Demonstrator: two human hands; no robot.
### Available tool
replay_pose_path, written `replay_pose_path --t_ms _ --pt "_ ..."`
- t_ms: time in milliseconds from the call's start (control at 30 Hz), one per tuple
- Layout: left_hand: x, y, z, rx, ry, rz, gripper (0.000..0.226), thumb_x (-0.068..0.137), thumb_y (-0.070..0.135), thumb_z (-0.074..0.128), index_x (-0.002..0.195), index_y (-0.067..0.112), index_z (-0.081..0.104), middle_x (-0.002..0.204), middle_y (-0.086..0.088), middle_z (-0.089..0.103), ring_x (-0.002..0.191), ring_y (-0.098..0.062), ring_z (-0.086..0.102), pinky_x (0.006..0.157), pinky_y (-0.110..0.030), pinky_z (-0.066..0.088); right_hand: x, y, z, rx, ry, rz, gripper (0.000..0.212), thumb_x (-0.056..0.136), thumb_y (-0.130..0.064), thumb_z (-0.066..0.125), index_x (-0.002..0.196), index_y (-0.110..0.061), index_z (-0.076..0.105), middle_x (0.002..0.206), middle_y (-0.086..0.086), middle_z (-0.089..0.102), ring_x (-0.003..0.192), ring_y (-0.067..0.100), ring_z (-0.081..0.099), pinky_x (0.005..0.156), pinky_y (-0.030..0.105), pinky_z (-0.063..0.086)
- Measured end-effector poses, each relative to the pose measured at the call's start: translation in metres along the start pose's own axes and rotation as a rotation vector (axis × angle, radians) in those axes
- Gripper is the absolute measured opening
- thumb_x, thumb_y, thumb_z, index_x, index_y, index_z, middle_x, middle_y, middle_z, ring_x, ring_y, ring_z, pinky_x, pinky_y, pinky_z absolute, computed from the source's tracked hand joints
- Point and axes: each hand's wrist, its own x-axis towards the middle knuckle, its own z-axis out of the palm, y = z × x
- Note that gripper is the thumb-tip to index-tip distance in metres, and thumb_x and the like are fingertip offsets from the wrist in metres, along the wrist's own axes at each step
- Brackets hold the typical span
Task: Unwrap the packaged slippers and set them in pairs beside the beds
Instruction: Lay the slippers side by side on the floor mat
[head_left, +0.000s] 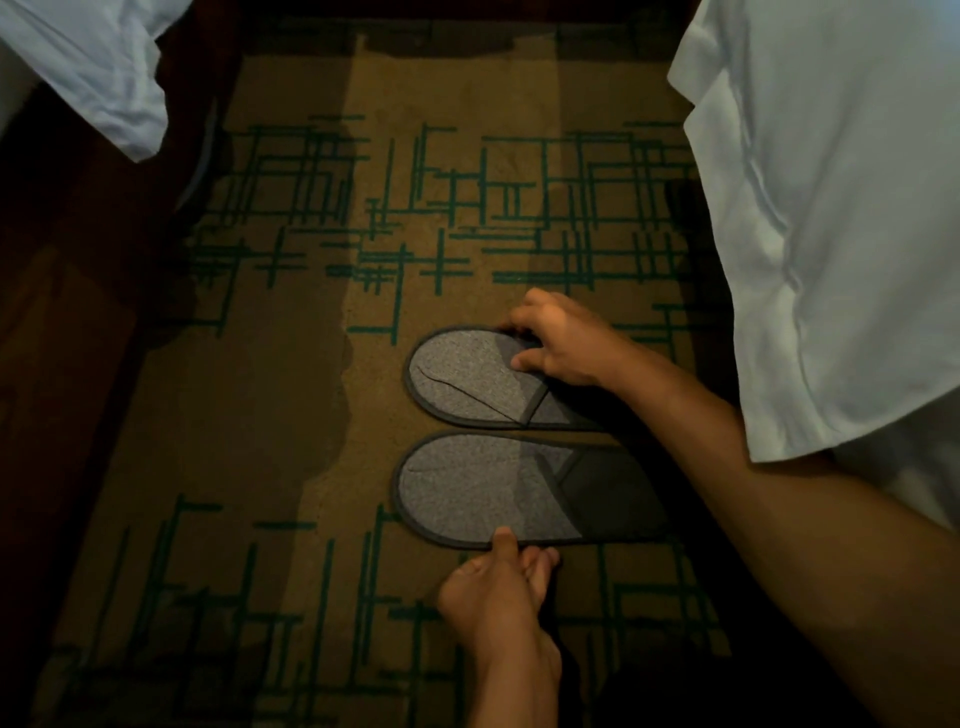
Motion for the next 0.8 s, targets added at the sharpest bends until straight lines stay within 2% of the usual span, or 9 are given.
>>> replay_pose_path --t_ms 200,467,567,700,800 --pt "0.004 -0.002 0.000 -0.032 -0.022 0.011 0.024 0.093 0.003 0.062 0.071 -0.003 0.053 0.065 -0.021 0.060 0.057 -0.031 0.062 0.039 -0.023 0.056 -0.002 -0.004 -0.003 -0.027 -0.006 0.008 0.050 0.080 -0.035 0.073 0.126 -0.019 0.061 0.113 0.009 0.053 0.111 0.030 0.052 0.090 0.041 0.048" --pt "0.009 -0.006 -0.004 0.001 -0.026 0.015 0.021 0.092 0.006 0.063 0.076 -0.004 0.056 0.071 -0.023 0.064 0.062 -0.034 0.066 0.044 -0.025 0.059 -0.004 -0.004 -0.002 -0.030 -0.004 0.027 0.051 0.081 -0.037 0.071 0.128 -0.019 0.061 0.112 0.008 0.053 0.109 0.029 0.053 0.089 0.042 0.049" --pt "0.008 -0.006 -0.004 0.004 -0.019 0.009 0.023 0.091 0.006 0.066 0.071 -0.004 0.057 0.065 -0.021 0.064 0.063 -0.034 0.065 0.041 -0.024 0.056 -0.005 -0.003 0.001 -0.011 -0.004 0.050 0.054 0.082 -0.039 0.070 0.130 -0.018 0.059 0.115 0.009 0.053 0.111 0.029 0.052 0.092 0.043 0.048" --pt "-0.002 0.001 -0.008 0.045 -0.014 -0.011 0.024 0.088 0.008 0.070 0.069 -0.002 0.059 0.066 -0.019 0.063 0.059 -0.028 0.062 0.043 -0.025 0.057 -0.019 -0.008 -0.003 0.087 0.123 0.176 0.059 0.084 -0.038 0.068 0.136 -0.014 0.054 0.125 0.013 0.056 0.119 0.033 0.050 0.100 0.042 0.044" --pt "-0.015 0.018 -0.025 0.199 -0.012 0.041 0.021 0.090 0.016 0.066 0.074 0.006 0.057 0.068 -0.015 0.063 0.056 -0.022 0.059 0.054 -0.029 0.055 -0.050 -0.025 -0.013 0.230 0.228 0.314 0.047 0.087 -0.029 0.066 0.128 -0.008 0.060 0.122 0.018 0.059 0.116 0.034 0.053 0.098 0.039 0.045"
